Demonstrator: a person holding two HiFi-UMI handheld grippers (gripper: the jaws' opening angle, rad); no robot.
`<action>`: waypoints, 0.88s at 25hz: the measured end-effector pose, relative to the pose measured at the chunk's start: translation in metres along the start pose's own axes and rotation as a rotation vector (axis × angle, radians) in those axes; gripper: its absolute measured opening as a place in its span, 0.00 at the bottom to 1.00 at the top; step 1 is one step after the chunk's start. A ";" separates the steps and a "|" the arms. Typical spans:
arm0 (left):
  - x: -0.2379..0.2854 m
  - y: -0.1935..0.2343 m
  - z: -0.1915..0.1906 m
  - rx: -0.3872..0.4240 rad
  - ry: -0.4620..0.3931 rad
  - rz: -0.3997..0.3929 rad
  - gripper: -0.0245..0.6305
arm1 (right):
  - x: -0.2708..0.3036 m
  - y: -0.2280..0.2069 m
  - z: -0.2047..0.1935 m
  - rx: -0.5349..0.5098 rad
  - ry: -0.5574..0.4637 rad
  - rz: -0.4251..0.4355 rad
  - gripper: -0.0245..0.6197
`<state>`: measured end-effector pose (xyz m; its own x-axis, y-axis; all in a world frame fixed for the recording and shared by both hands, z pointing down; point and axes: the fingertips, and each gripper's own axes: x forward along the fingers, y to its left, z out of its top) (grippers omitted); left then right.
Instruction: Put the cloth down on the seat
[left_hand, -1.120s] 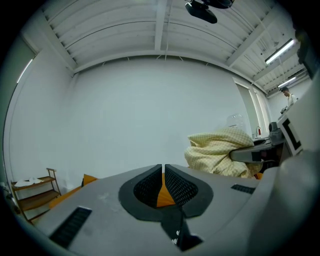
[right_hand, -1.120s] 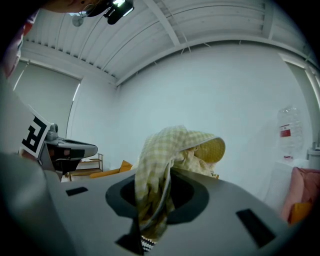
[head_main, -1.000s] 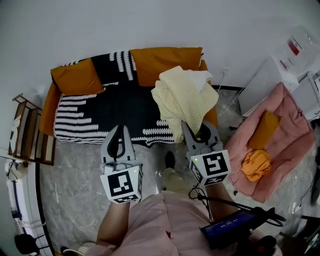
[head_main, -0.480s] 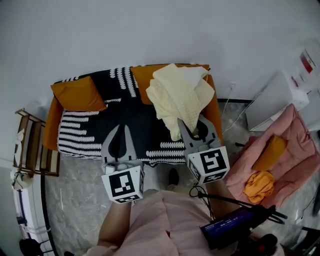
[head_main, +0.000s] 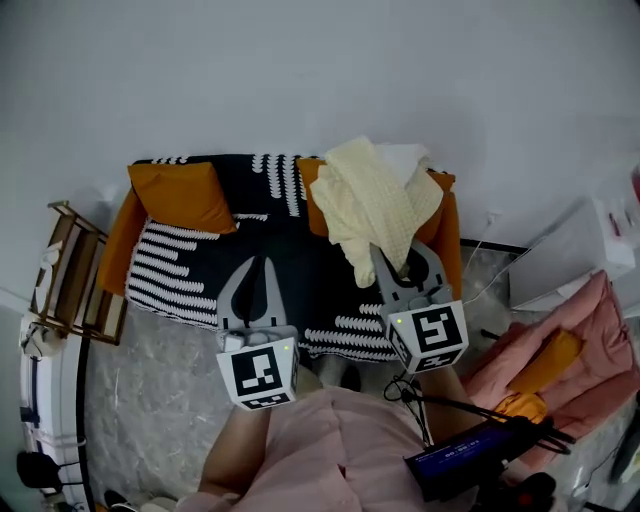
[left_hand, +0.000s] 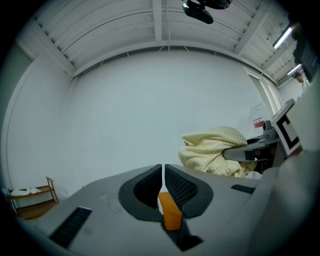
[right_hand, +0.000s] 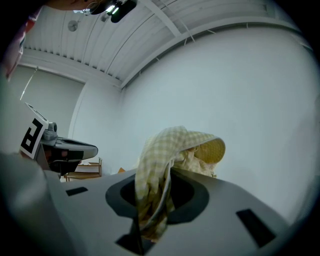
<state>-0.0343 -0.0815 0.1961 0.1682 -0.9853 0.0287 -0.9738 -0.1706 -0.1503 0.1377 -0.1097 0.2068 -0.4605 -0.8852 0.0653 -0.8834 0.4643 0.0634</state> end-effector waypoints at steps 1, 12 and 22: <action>0.004 0.004 -0.002 -0.002 0.002 0.005 0.08 | 0.006 0.002 -0.001 -0.002 0.003 0.008 0.16; 0.063 0.065 -0.034 -0.023 0.049 0.012 0.08 | 0.094 0.022 -0.030 0.017 0.084 0.057 0.16; 0.126 0.123 -0.102 -0.063 0.169 0.005 0.08 | 0.177 0.039 -0.089 0.045 0.210 0.084 0.16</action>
<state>-0.1486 -0.2265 0.2824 0.1406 -0.9708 0.1944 -0.9830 -0.1602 -0.0892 0.0298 -0.2455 0.3095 -0.5085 -0.8162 0.2744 -0.8479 0.5301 0.0052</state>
